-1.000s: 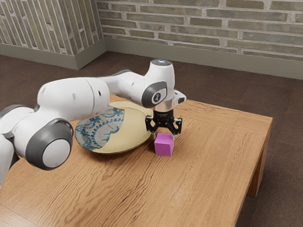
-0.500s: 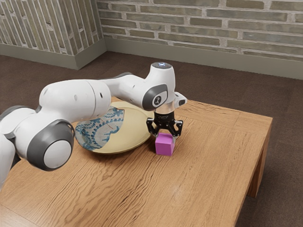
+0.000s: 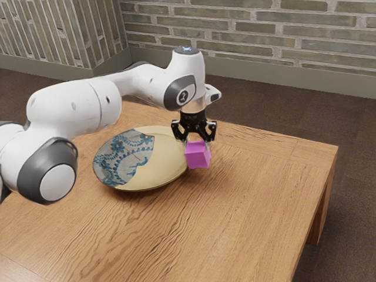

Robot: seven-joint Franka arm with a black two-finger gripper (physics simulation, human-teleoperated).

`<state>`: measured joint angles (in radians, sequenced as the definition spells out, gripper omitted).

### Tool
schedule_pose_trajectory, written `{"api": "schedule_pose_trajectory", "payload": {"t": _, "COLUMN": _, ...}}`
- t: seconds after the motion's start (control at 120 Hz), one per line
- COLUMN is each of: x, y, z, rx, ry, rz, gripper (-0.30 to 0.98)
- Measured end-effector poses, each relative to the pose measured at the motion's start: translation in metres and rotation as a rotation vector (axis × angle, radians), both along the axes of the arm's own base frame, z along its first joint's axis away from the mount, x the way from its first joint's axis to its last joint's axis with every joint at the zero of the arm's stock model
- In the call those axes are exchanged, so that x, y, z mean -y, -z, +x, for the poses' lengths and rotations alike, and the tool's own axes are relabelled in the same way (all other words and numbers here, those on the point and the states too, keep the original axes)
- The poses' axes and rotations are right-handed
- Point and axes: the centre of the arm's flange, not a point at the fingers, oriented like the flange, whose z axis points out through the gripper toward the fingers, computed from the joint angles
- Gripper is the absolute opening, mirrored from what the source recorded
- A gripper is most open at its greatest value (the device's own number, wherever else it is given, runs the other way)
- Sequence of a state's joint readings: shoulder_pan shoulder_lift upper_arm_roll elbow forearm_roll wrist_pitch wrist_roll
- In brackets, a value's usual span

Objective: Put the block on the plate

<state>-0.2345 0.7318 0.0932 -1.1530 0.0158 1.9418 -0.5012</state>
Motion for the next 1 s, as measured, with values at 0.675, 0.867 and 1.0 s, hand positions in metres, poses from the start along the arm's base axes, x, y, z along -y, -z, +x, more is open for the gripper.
{"api": "schedule_pose_trajectory", "payload": {"t": 0.675, "x": -0.197, "y": 0.033, "z": 0.007, "rx": -0.07, "ry": -0.266, "rz": 0.062, "gripper": 0.48}}
{"api": "schedule_pose_trajectory", "payload": {"t": 0.867, "x": -0.176, "y": -0.018, "z": 0.002, "rx": -0.017, "ry": -0.239, "rz": 0.042, "gripper": 0.6}}
{"api": "schedule_pose_trajectory", "payload": {"t": 1.0, "x": -0.143, "y": -0.13, "z": -0.093, "rx": -0.028, "ry": -0.163, "rz": -0.009, "gripper": 0.64}}
